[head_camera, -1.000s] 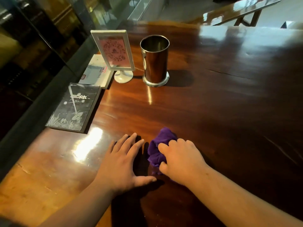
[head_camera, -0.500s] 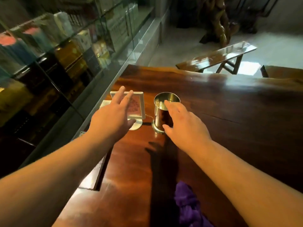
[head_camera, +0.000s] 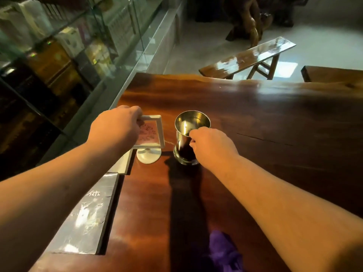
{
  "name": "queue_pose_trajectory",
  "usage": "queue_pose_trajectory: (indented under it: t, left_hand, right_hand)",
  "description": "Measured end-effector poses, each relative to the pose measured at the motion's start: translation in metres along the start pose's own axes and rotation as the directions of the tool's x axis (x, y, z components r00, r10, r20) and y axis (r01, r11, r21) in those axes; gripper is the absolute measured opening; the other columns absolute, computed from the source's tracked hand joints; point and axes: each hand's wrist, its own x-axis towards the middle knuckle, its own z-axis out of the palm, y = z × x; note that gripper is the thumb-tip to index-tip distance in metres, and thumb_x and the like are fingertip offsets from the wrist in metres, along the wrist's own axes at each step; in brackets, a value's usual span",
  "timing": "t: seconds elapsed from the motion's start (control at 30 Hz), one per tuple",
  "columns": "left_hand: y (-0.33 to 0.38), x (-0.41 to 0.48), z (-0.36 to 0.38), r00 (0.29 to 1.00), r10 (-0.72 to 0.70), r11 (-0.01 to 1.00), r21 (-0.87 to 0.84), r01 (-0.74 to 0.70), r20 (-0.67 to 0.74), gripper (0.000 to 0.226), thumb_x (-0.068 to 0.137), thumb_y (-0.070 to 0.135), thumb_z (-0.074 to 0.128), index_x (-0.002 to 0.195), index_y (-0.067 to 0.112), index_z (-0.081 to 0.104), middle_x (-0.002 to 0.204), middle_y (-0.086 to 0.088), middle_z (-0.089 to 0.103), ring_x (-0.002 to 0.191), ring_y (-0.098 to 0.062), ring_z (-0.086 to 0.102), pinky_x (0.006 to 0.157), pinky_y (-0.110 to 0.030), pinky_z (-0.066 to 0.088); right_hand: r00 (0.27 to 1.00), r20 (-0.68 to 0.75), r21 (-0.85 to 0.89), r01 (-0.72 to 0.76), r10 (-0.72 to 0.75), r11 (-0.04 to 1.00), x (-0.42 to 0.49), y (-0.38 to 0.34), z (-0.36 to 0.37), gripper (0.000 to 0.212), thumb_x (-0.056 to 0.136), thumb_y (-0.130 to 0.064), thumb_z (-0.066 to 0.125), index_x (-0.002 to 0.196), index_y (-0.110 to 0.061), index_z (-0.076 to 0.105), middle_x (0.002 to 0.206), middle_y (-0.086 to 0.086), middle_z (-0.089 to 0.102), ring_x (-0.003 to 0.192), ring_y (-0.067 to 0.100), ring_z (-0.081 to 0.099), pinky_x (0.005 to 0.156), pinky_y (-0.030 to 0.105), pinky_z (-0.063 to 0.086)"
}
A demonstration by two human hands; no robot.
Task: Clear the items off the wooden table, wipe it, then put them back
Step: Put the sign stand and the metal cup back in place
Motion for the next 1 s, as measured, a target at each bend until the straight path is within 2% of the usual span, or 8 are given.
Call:
queue_pose_trajectory:
  t: [0.13,0.23,0.37,0.43,0.57,0.73,0.9,1.0]
  left_hand:
    - [0.050,0.005,-0.014,0.990,0.117,0.993,0.010,-0.117,-0.075,0.004,0.098,0.029,0.062,0.100,0.029,0.066,0.086,0.003,0.056,0.071,-0.029,0.057,0.057,-0.038,0.043]
    - [0.118,0.011,-0.025,0.972,0.194,0.980,-0.014,-0.197,-0.133,0.014,0.094,0.031,0.068,0.107,0.031,0.067,0.094,-0.001,0.065,0.076,-0.030,0.064,0.060,-0.042,0.056]
    - [0.212,0.007,-0.022,0.954,0.263,0.960,-0.056,-0.273,-0.144,0.022,0.092,0.036,0.071,0.112,0.028,0.069,0.095,-0.001,0.066,0.077,-0.027,0.065,0.062,-0.044,0.060]
    - [0.252,0.001,-0.016,0.944,0.296,0.949,-0.065,-0.308,-0.142,0.025,0.091,0.038,0.074,0.113,0.027,0.069,0.095,-0.001,0.067,0.077,-0.026,0.065,0.058,-0.040,0.057]
    - [0.318,-0.009,-0.005,0.939,0.316,0.942,-0.074,-0.328,-0.138,0.026,0.090,0.038,0.077,0.111,0.026,0.069,0.091,0.001,0.066,0.071,-0.020,0.059,0.048,-0.031,0.042]
    - [0.366,-0.025,0.006,0.937,0.318,0.943,-0.056,-0.329,-0.145,0.026,0.091,0.040,0.076,0.111,0.025,0.069,0.090,0.000,0.067,0.068,-0.019,0.057,0.044,-0.028,0.033]
    - [0.387,-0.037,0.015,0.935,0.326,0.939,-0.067,-0.337,-0.137,0.022,0.092,0.039,0.074,0.106,0.024,0.068,0.085,0.001,0.064,0.066,-0.022,0.063,0.047,-0.035,0.055]
    - [0.396,-0.040,0.020,0.937,0.324,0.940,-0.069,-0.334,-0.127,0.022,0.091,0.037,0.075,0.107,0.025,0.067,0.086,0.001,0.064,0.067,-0.022,0.063,0.051,-0.036,0.057]
  right_hand:
    - [0.999,-0.011,0.003,-0.049,0.049,0.999,-0.013,0.044,-0.026,0.020,0.101,-0.029,0.054,0.084,-0.031,0.046,0.082,-0.005,0.056,0.078,0.025,0.055,0.060,0.040,0.048]
    - [0.991,-0.043,-0.008,-0.127,0.127,0.992,-0.041,0.103,-0.058,0.016,0.100,-0.033,0.055,0.084,-0.032,0.052,0.082,-0.008,0.057,0.077,0.022,0.057,0.060,0.039,0.049]
    - [0.976,-0.062,-0.072,-0.215,0.211,0.974,-0.096,0.181,-0.095,0.013,0.099,-0.035,0.056,0.087,-0.031,0.057,0.082,-0.008,0.057,0.077,0.022,0.057,0.061,0.038,0.047]
    - [0.969,-0.055,-0.103,-0.247,0.242,0.964,-0.125,0.216,-0.108,0.013,0.098,-0.035,0.058,0.086,-0.032,0.055,0.080,-0.010,0.053,0.075,0.021,0.056,0.060,0.037,0.044]
    - [0.960,-0.028,-0.128,-0.278,0.277,0.952,-0.174,0.268,-0.124,0.015,0.098,-0.034,0.059,0.085,-0.032,0.054,0.080,-0.010,0.053,0.078,0.021,0.057,0.062,0.037,0.043]
    - [0.960,-0.005,-0.123,-0.277,0.279,0.953,-0.212,0.305,-0.127,0.008,0.099,-0.034,0.059,0.096,-0.027,0.061,0.089,-0.005,0.058,0.084,0.023,0.060,0.069,0.040,0.052]
    - [0.963,0.032,-0.115,-0.261,0.266,0.958,-0.228,0.326,-0.120,0.008,0.101,-0.032,0.056,0.096,-0.027,0.060,0.090,-0.006,0.057,0.084,0.021,0.059,0.070,0.039,0.051]
    - [0.962,0.050,-0.097,-0.263,0.269,0.960,-0.232,0.332,-0.115,0.012,0.101,-0.032,0.056,0.090,-0.029,0.056,0.089,-0.008,0.055,0.083,0.022,0.058,0.071,0.042,0.054]
